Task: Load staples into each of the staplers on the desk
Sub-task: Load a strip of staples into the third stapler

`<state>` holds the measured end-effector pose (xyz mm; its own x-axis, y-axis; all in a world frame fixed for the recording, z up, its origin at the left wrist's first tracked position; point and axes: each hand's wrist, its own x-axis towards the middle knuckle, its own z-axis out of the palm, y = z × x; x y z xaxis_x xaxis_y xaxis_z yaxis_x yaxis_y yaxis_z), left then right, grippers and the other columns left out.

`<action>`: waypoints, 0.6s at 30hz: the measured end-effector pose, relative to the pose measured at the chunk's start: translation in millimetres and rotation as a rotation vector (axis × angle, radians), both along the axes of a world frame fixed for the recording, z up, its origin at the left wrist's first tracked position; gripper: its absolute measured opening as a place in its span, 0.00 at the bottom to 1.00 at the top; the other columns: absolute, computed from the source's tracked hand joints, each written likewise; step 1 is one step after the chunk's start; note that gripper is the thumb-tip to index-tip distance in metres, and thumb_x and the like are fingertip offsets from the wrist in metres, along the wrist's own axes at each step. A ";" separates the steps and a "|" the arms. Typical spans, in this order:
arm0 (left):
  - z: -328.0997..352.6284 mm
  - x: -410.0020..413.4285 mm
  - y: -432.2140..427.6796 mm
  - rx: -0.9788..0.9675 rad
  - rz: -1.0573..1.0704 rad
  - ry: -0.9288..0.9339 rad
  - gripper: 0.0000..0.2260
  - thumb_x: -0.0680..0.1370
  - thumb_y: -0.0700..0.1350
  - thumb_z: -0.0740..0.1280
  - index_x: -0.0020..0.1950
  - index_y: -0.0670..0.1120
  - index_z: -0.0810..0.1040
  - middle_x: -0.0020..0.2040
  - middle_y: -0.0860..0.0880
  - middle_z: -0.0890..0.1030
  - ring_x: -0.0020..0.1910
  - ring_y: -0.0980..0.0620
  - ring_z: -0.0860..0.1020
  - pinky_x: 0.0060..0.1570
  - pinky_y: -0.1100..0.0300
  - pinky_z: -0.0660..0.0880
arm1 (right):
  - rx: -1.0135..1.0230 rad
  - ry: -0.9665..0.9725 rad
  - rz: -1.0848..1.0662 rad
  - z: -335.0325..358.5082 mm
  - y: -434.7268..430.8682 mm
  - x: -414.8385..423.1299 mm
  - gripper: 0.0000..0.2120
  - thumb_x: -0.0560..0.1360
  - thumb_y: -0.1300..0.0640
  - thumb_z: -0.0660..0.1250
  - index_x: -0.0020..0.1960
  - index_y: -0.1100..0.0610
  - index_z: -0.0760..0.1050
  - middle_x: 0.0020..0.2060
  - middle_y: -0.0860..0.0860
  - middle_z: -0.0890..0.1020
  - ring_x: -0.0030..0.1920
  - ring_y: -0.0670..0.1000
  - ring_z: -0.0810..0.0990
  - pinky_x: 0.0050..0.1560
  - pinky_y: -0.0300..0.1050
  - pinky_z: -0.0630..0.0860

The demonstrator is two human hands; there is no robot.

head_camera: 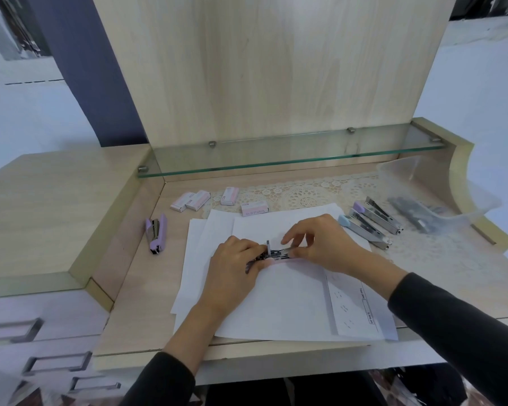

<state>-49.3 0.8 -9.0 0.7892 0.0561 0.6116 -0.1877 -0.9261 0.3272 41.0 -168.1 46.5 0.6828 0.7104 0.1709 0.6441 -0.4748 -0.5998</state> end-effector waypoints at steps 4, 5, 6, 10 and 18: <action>1.4 -0.6 -1.0 0.000 -0.009 -0.008 0.14 0.71 0.51 0.62 0.43 0.44 0.82 0.37 0.50 0.82 0.39 0.55 0.68 0.40 0.57 0.67 | 0.015 -0.040 0.019 -5.3 -3.0 2.0 0.03 0.65 0.60 0.73 0.37 0.53 0.83 0.34 0.46 0.81 0.35 0.35 0.73 0.34 0.33 0.65; 1.5 -0.6 -1.0 -0.003 -0.010 -0.009 0.14 0.71 0.51 0.62 0.43 0.44 0.82 0.37 0.50 0.82 0.39 0.55 0.68 0.40 0.57 0.67 | 0.008 -0.058 0.028 -6.5 -3.8 2.3 0.03 0.65 0.60 0.73 0.37 0.52 0.83 0.36 0.46 0.81 0.36 0.34 0.73 0.34 0.33 0.64; 1.4 -0.6 -0.8 -0.006 -0.009 -0.008 0.14 0.71 0.51 0.62 0.43 0.44 0.82 0.37 0.50 0.82 0.39 0.55 0.68 0.40 0.57 0.67 | 0.000 -0.072 0.034 -7.0 -4.8 2.2 0.03 0.66 0.59 0.73 0.38 0.52 0.83 0.38 0.47 0.82 0.35 0.35 0.73 0.34 0.33 0.64; 0.9 0.4 -0.8 0.007 0.014 -0.012 0.08 0.69 0.47 0.69 0.42 0.44 0.82 0.37 0.50 0.82 0.38 0.55 0.68 0.39 0.58 0.66 | -0.054 -0.120 0.027 -6.3 -12.5 3.6 0.04 0.67 0.57 0.72 0.41 0.51 0.83 0.41 0.46 0.81 0.33 0.40 0.70 0.37 0.37 0.68; 1.8 0.1 -1.2 0.037 0.005 -0.023 0.14 0.71 0.52 0.61 0.43 0.45 0.83 0.37 0.51 0.82 0.38 0.55 0.68 0.36 0.63 0.67 | -0.023 -0.113 0.008 -8.1 -32.8 8.7 0.04 0.66 0.57 0.74 0.40 0.51 0.83 0.40 0.48 0.84 0.35 0.46 0.77 0.38 0.39 0.72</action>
